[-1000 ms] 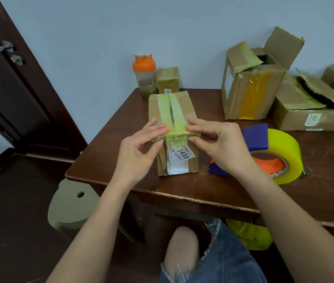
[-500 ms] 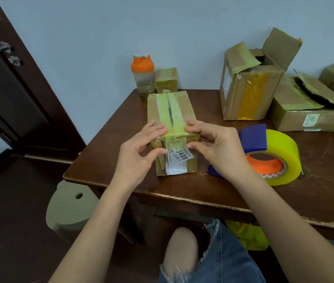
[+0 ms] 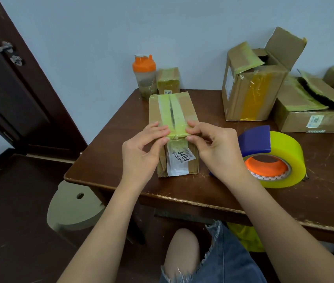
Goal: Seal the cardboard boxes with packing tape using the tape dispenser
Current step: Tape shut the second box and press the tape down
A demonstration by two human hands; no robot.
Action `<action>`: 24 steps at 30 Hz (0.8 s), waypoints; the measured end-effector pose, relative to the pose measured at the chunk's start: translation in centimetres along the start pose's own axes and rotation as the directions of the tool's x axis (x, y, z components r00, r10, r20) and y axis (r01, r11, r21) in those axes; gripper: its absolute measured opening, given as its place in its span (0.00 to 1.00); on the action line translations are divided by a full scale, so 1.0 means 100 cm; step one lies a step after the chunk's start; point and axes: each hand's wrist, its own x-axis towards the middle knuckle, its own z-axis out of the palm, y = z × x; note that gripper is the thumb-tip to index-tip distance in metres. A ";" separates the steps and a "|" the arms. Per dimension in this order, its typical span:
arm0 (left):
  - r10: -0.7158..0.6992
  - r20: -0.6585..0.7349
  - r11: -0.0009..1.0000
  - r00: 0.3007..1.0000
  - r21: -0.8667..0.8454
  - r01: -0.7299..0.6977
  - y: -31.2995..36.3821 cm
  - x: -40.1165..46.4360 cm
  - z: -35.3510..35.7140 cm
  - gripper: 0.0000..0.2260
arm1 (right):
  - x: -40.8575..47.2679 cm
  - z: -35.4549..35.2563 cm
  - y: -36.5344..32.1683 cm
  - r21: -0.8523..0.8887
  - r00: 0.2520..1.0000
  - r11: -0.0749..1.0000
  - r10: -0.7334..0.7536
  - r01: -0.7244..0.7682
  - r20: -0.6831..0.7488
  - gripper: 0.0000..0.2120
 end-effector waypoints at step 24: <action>-0.059 0.358 0.895 0.932 0.432 -0.109 0.037 0.001 -0.027 0.22 | 0.041 -0.016 -0.018 -0.632 0.908 0.770 0.325 -0.092 0.264 0.22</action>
